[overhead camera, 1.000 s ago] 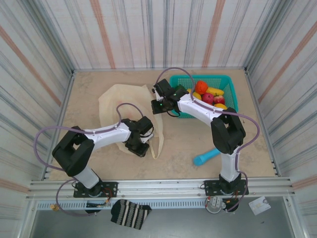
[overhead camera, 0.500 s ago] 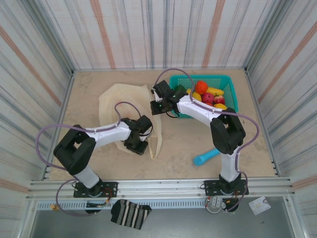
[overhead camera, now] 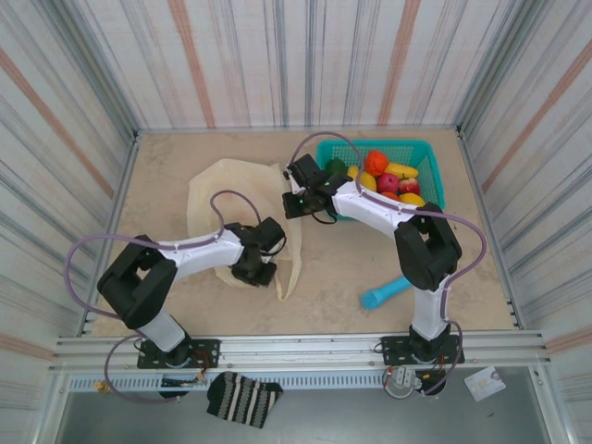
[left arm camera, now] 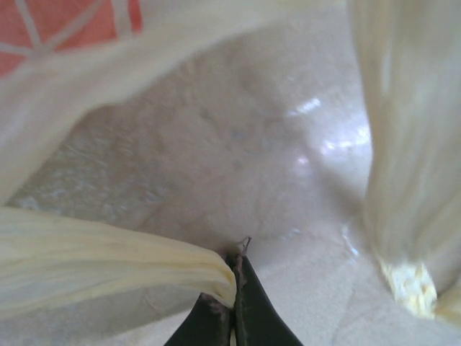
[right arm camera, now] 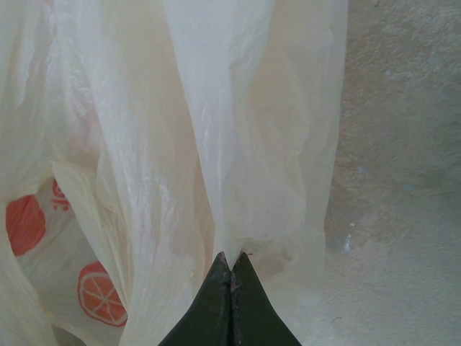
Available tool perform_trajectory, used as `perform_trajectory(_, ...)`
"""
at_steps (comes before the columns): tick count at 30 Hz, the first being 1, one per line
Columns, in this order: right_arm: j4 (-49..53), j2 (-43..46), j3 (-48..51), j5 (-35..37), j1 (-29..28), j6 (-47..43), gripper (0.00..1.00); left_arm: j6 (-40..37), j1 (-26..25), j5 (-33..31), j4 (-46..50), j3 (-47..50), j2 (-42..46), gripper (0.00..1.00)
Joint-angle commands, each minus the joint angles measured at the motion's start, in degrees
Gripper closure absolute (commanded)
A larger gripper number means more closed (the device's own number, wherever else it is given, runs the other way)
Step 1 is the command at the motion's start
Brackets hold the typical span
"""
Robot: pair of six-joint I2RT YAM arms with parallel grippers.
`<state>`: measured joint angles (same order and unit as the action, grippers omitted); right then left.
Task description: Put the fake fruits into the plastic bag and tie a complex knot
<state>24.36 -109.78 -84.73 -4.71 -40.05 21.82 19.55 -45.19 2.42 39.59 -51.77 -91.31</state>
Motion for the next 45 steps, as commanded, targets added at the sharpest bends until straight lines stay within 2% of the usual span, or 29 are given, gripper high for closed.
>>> perform_trajectory(1,-0.07,2.10,-0.54,0.37,1.95,-0.03,1.00,-2.05,-0.34,2.49,4.07,-1.80,8.24,1.00)
perform_trajectory(5,1.13,0.37,-4.20,-0.59,4.44,-0.31,1.00,-4.90,2.86,4.24,5.97,-5.21,22.17,1.00)
perform_trajectory(9,3.13,-1.42,-8.65,-1.18,5.42,-1.37,1.00,-6.85,10.17,10.40,3.67,-5.15,34.43,1.00)
perform_trajectory(12,3.20,-0.59,-9.35,-1.31,5.66,-1.86,1.00,-8.09,14.37,15.55,2.72,-5.00,38.95,1.00)
perform_trajectory(14,2.84,0.96,-9.23,-1.62,5.62,-2.04,0.89,-9.44,15.88,16.40,3.22,-5.59,39.90,1.00)
perform_trajectory(17,1.74,4.43,-8.39,-2.78,5.52,-2.39,0.59,-10.46,16.85,14.34,2.47,-5.89,41.37,1.00)
perform_trajectory(18,0.83,5.94,-7.66,-3.07,5.30,-2.56,0.52,-10.61,17.21,14.34,1.50,-5.89,41.80,1.00)
perform_trajectory(19,0.07,7.25,-6.90,-3.56,5.05,-2.77,0.49,-10.79,17.50,14.34,0.56,-5.89,41.99,1.00)
perform_trajectory(21,-1.51,9.45,-5.59,-5.97,4.48,-3.34,0.51,-11.43,18.14,15.19,-1.73,-5.69,42.49,1.00)
perform_trajectory(22,-2.09,10.08,-5.17,-8.12,3.91,-3.60,0.55,-11.95,18.45,15.71,-2.96,-5.63,42.69,1.00)
perform_trajectory(27,-3.04,9.05,-4.21,-18.95,-1.22,-3.54,0.86,-15.27,18.73,16.36,-5.78,-7.01,43.10,1.00)
perform_trajectory(30,-6.49,7.35,-2.09,-24.90,-4.72,-0.96,0.97,-16.53,18.69,14.98,-5.83,-8.28,43.82,1.00)
perform_trajectory(35,-15.98,4.53,1.65,-28.62,-9.93,1.57,0.99,-17.05,18.68,14.25,-5.73,-11.47,43.33,1.00)
perform_trajectory(39,-22.11,2.64,4.56,-28.60,-11.14,1.66,0.97,-17.56,17.98,12.65,-5.46,-16.19,42.27,1.00)
perform_trajectory(42,-26.69,3.48,8.11,-26.61,-12.43,-0.01,0.96,-17.97,17.18,11.76,-4.54,-21.39,40.24,1.00)
perform_trajectory(45,-27.76,3.22,9.07,-19.91,-14.18,-2.37,0.86,-16.96,16.65,12.44,-4.63,-25.41,38.49,1.00)
